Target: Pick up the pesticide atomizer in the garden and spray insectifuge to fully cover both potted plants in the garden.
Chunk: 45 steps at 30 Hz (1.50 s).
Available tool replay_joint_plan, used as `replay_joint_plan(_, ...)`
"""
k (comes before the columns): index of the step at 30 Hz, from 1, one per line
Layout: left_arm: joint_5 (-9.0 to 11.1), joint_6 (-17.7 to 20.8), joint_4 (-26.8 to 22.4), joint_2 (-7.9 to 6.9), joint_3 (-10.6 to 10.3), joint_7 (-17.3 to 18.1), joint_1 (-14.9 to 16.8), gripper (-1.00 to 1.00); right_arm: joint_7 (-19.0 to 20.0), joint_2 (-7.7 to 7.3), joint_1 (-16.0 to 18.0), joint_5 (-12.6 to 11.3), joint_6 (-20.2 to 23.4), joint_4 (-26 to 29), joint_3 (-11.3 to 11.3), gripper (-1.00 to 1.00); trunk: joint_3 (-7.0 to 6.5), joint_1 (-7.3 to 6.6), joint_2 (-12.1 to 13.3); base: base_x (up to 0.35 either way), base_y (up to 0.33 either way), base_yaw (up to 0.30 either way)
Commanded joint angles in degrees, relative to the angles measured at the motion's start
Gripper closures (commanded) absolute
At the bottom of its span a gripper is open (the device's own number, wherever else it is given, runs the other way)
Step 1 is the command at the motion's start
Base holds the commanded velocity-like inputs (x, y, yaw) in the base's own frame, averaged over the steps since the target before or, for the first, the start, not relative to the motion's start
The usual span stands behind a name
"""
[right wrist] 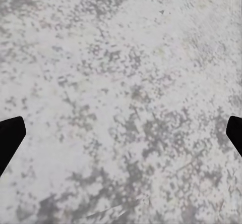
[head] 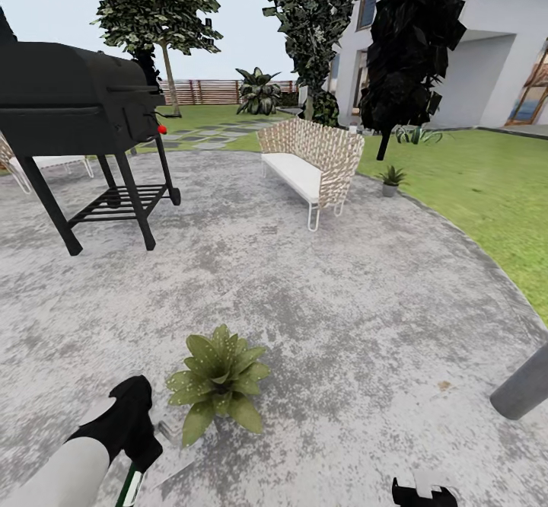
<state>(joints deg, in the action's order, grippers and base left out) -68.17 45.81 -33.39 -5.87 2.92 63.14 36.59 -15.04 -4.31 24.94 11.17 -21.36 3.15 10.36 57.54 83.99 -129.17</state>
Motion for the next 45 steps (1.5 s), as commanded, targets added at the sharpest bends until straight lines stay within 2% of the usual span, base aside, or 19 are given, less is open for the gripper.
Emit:
replay_joint_plan(1,0.5,0.3,0.0,0.10,0.2,-1.1,-0.2,1.00,-0.2,0.01,0.1,0.6,-0.2,-0.1,0.4,-1.00,0.05,-0.01,0.0,0.000,0.000,0.000)
replay_joint_plan(3,1.2,0.3,-0.1,0.09,0.3,-2.2,-0.3,1.00,-0.2,0.02,0.1,0.6,-0.2,-0.1,0.4,-1.00,0.05,-0.01,0.0,0.000,0.000,0.000)
replay_joint_plan(10,1.5,0.3,-0.2,0.15,0.5,-2.4,-0.4,1.00,-0.2,0.05,0.1,0.6,-0.3,0.0,0.5,-1.00,0.05,-0.01,0.0,0.000,0.000,0.016)
replay_joint_plan(17,1.8,0.2,-0.7,0.16,0.6,-2.0,-0.4,1.00,-0.3,0.09,0.1,0.6,-0.3,0.0,0.4,-1.00,0.05,-0.01,0.0,0.000,0.000,0.247)
replay_joint_plan(19,2.8,0.2,-0.8,0.11,0.6,-2.0,-0.4,1.00,-0.3,0.09,0.1,0.6,-0.3,0.0,0.4,-1.00,0.05,-0.01,0.0,0.000,0.000,0.258)
replay_joint_plan(21,4.7,0.2,-0.9,0.08,0.5,-2.0,-0.4,1.00,-0.3,0.09,0.1,0.6,-0.3,0.0,0.5,-1.00,0.05,-0.01,0.0,0.000,0.000,0.183)
replay_joint_plan(23,5.4,0.1,-1.0,0.09,0.5,-2.0,-0.4,1.00,-0.3,0.06,0.0,0.6,-0.3,0.0,0.5,-1.00,0.05,-0.01,0.0,0.000,0.000,0.064)
replay_joint_plan(32,5.8,0.2,-1.0,0.24,0.5,-2.0,-0.4,1.00,-0.2,-0.08,0.0,0.7,-0.2,-0.1,0.5,-1.00,0.05,-0.01,0.0,0.000,0.000,0.007)
replay_joint_plan(45,5.8,0.3,-1.1,0.28,0.5,-2.1,-0.3,1.00,-0.2,0.00,0.1,0.6,-0.2,-0.1,0.5,-1.00,0.05,-0.01,0.0,-0.165,-0.250,0.000)
